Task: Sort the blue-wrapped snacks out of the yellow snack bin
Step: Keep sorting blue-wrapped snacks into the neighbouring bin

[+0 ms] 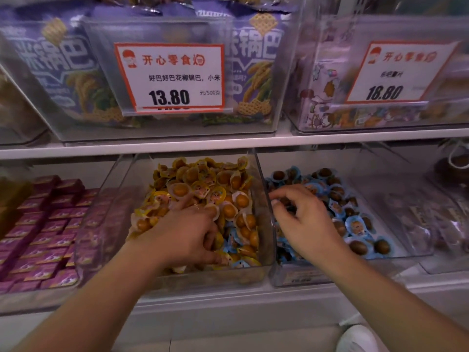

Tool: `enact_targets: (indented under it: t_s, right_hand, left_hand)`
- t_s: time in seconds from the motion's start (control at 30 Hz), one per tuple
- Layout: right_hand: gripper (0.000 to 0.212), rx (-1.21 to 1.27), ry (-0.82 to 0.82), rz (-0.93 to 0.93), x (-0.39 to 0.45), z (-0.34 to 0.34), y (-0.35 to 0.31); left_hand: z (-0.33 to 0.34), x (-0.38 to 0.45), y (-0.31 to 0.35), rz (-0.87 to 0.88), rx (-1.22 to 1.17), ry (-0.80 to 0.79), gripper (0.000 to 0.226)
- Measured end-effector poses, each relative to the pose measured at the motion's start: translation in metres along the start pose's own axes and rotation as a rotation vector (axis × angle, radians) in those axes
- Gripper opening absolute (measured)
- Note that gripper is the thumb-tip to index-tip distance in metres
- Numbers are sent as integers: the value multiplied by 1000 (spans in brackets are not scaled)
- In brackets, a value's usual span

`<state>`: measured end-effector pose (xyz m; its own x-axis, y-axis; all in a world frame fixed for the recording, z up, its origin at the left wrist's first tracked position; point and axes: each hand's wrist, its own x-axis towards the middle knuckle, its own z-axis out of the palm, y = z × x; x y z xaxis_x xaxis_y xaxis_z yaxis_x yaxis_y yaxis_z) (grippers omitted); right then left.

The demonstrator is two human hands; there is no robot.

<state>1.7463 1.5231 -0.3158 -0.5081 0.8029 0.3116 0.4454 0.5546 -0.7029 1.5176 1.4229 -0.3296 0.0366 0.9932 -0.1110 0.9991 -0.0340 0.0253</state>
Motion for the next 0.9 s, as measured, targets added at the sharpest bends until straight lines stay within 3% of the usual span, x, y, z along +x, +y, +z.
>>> enact_targets:
  t_s: [0.13, 0.3, 0.6, 0.73, 0.9]
  right_hand:
    - [15, -3, -4, -7, -1, 1, 2]
    - [15, -7, 7, -15, -1, 2, 2]
    - [16, 10, 12, -20, -2, 2, -1]
    - [17, 12, 3, -16, -2, 1, -1]
    - [17, 11, 5, -9, -2, 1, -3]
  left_hand:
    - [-3, -1, 5, -56, 64, 51, 20]
    - [2, 8, 27, 9, 164, 97, 50]
    - [11, 21, 46, -25, 162, 31, 59]
    - [14, 20, 40, -18, 20, -40, 70]
    - [14, 27, 39, -24, -365, -137, 82]
